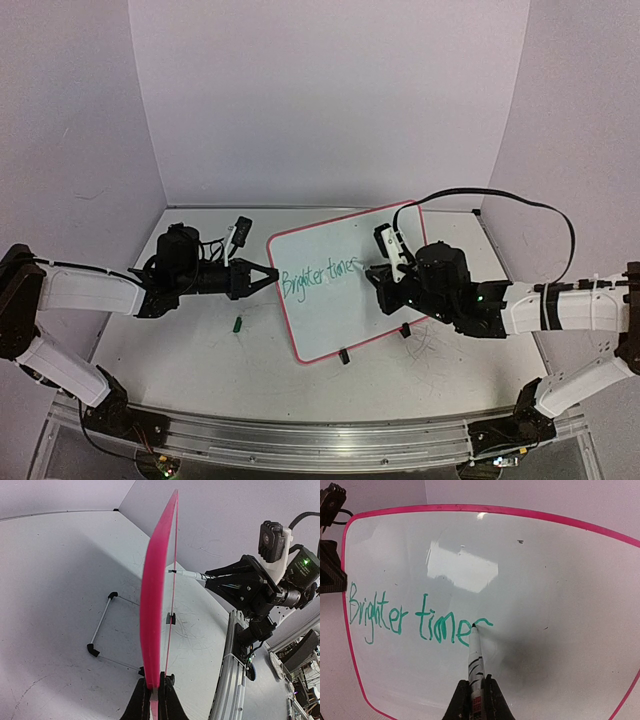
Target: Write a sentence on the whiteboard
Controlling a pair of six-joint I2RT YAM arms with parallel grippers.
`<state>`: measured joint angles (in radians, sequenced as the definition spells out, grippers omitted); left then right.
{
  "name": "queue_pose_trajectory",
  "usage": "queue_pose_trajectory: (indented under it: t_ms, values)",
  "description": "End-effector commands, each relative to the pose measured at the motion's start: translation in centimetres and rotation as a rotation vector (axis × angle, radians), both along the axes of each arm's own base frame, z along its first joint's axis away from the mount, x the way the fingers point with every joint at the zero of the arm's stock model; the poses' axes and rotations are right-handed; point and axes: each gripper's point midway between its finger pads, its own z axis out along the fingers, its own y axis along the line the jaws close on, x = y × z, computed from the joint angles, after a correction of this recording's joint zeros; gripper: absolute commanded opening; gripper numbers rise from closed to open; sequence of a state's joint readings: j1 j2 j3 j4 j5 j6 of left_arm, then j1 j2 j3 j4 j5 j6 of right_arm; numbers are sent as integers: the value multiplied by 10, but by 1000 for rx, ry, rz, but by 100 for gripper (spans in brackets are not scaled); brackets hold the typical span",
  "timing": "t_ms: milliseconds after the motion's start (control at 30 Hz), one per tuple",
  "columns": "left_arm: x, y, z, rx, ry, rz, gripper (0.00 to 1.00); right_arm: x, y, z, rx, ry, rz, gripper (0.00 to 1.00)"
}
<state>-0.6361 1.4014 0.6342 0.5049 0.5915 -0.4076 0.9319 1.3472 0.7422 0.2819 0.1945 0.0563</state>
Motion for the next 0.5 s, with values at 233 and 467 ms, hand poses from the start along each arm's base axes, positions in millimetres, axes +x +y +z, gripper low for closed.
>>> queue_pose_trajectory:
  t_ms: [233,467]
  values:
    - [6,0,14,-5,-55,13,0,4,-11,2,11,5,-66,0]
    - [5,0,14,-6,-53,12,0,4,-17,1,8,8,-95,0]
